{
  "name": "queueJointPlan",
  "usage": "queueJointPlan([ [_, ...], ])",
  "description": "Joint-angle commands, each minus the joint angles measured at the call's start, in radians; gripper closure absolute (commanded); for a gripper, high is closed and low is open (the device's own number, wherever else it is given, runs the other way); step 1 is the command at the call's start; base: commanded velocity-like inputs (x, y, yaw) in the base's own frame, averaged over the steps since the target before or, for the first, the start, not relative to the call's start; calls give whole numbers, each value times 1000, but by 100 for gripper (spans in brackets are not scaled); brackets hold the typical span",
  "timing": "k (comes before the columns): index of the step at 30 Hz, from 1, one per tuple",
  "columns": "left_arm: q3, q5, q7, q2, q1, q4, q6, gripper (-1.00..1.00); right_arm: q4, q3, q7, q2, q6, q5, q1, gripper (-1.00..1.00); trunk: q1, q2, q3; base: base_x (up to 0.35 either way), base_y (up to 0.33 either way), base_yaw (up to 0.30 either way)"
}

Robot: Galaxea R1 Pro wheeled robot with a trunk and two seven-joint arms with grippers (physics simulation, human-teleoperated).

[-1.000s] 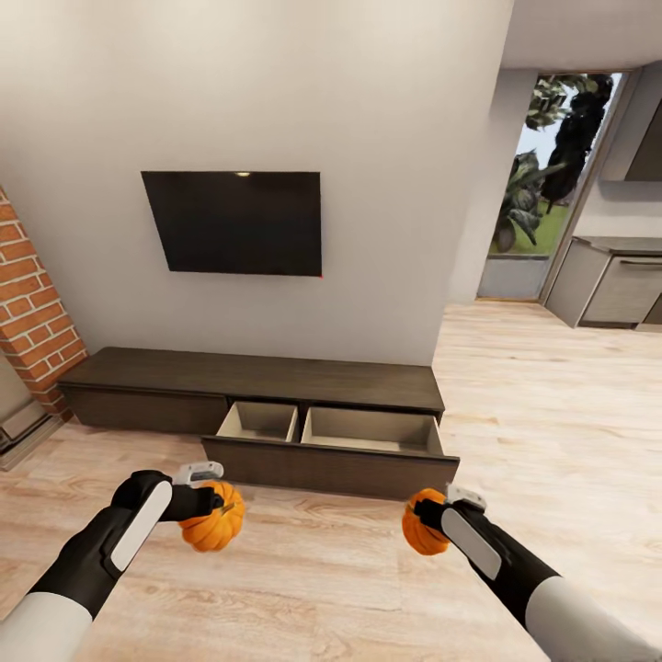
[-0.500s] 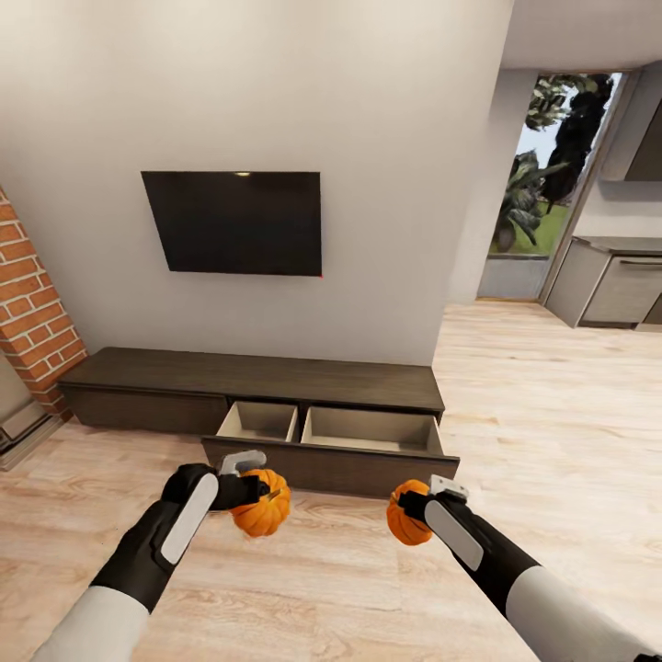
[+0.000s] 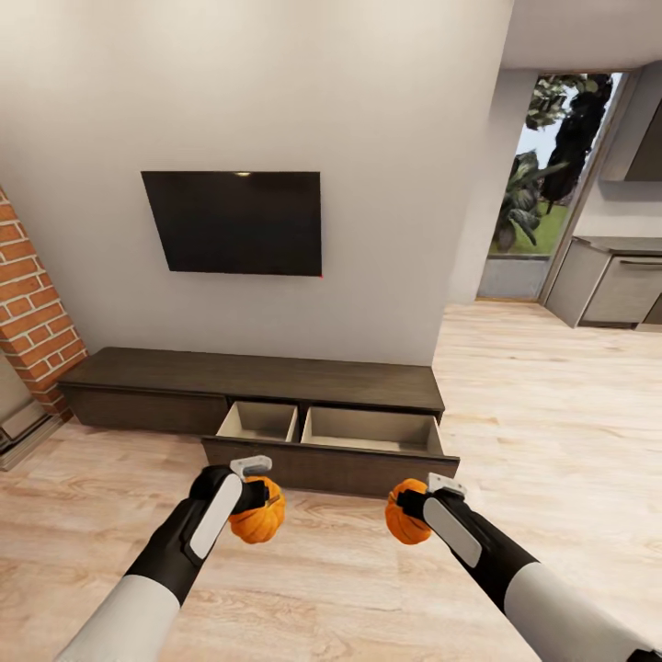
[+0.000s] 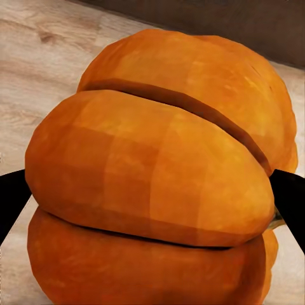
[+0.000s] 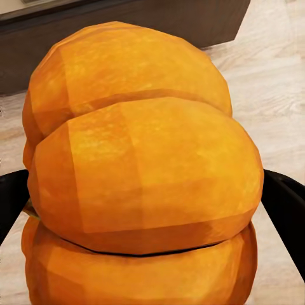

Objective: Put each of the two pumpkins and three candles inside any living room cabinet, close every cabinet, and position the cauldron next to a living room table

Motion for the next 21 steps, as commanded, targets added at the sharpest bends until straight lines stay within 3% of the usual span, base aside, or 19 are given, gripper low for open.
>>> queueJointPlan([
  [1,-3,11,11,0,-1,2,-3,100,-2,6,-9,0,3,-4,-1,100,1,-2,-2,0,0,0],
  [4,-6,12,11,-2,-1,2,-7,100,-2,6,-9,5,3,1,-1,100,1,-2,-2,0,0,0],
  [6,-9,14,10,-6,-1,-3,-8,100,1,5,-8,13,3,45,-1,100,1,-2,-2,0,0,0],
  [10,-15,15,10,-10,-1,-9,-8,100,4,4,-7,16,3,72,-2,100,1,-2,-2,100,-14,0],
  [21,-40,15,9,-17,-1,-8,-9,100,6,0,-6,16,-6,76,-2,100,1,-2,-2,296,-63,0],
])
